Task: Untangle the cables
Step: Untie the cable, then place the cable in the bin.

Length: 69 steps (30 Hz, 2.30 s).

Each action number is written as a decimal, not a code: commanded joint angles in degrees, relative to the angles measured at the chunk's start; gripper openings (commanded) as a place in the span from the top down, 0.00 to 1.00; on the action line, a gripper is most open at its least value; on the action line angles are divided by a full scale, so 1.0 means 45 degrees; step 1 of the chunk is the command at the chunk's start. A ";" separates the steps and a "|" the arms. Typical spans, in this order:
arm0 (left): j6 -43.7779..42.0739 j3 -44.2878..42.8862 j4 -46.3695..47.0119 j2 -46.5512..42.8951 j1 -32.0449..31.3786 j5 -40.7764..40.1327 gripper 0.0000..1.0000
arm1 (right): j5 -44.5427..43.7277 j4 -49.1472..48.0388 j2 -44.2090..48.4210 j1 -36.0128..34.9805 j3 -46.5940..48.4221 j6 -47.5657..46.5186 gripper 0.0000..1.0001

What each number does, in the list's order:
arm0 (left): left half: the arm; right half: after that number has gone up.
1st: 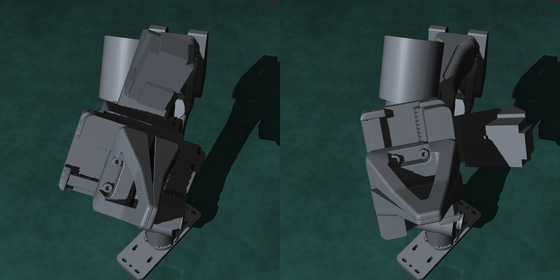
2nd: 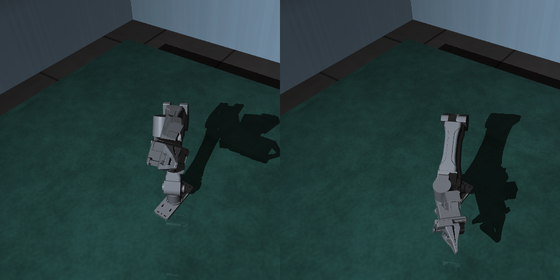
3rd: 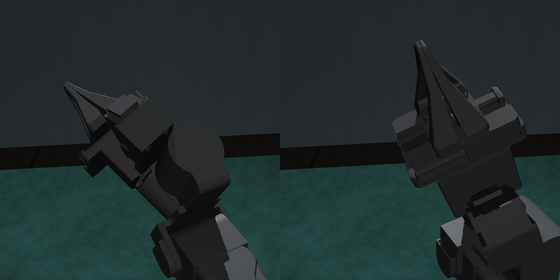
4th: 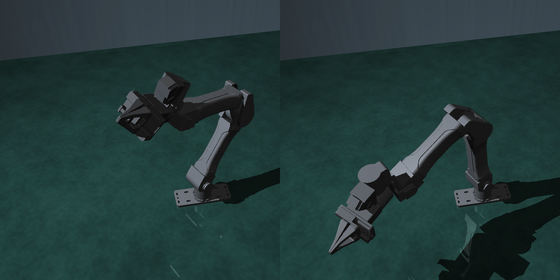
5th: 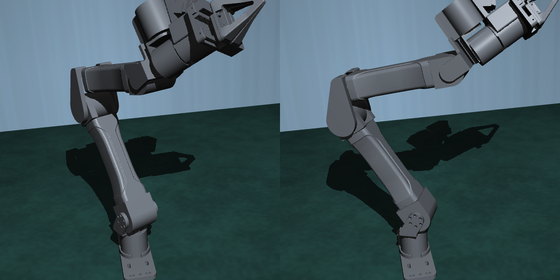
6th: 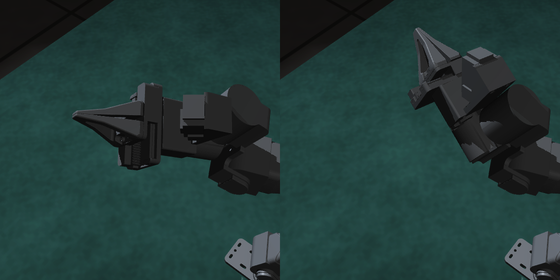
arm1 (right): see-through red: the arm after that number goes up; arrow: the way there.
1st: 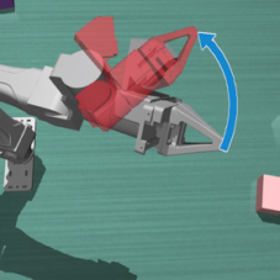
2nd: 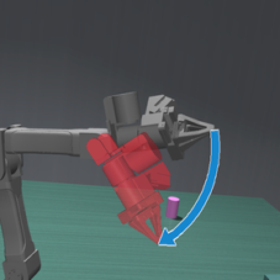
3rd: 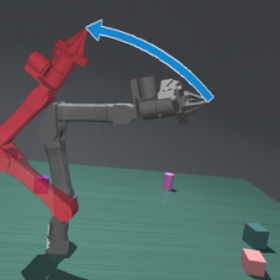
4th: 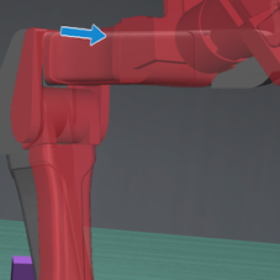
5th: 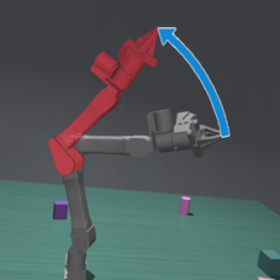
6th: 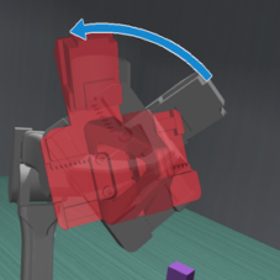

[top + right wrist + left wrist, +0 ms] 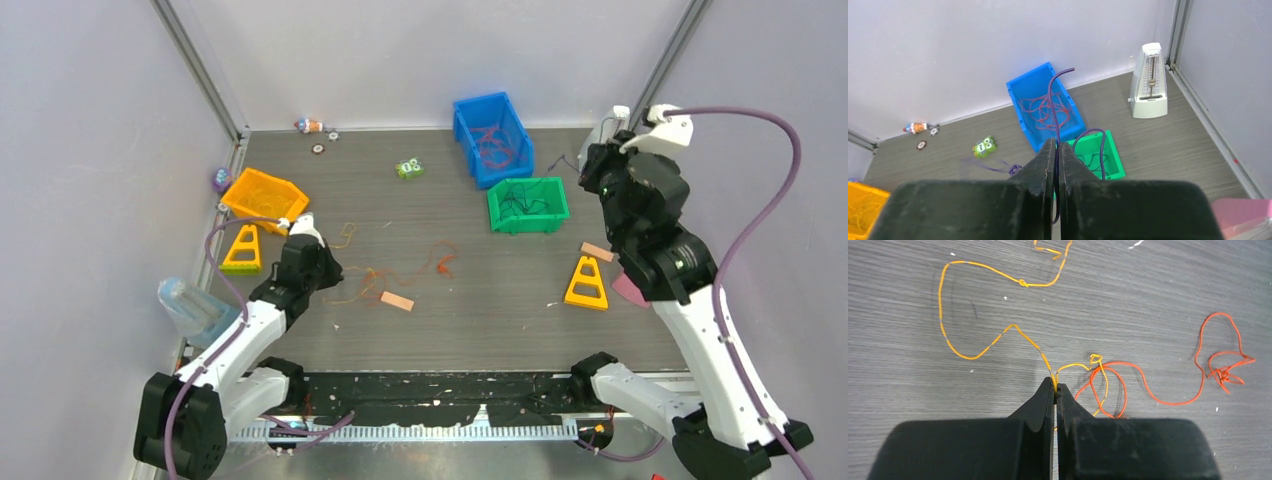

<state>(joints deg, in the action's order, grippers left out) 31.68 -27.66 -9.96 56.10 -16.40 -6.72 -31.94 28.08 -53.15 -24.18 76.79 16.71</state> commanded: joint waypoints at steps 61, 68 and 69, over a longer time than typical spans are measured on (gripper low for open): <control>-0.1842 0.3261 0.6594 -0.1700 -0.0454 0.3055 1.00 | 0.2420 -0.1816 -1.1638 0.2689 -0.0306 0.1434 0.81; -0.1942 0.3190 0.6835 -0.1436 -0.0533 0.3317 1.00 | 0.2821 -0.2170 -1.0026 0.2670 -0.0812 0.1247 0.41; -0.1943 0.3179 0.6867 -0.1368 -0.0551 0.3355 1.00 | 0.2860 -0.2248 -0.9860 0.2686 -0.0966 0.1238 0.38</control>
<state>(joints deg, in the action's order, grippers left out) 24.32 -12.80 17.08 49.19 -18.44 7.05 -20.05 20.80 -104.77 -12.23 73.38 22.63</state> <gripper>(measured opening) 0.005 0.572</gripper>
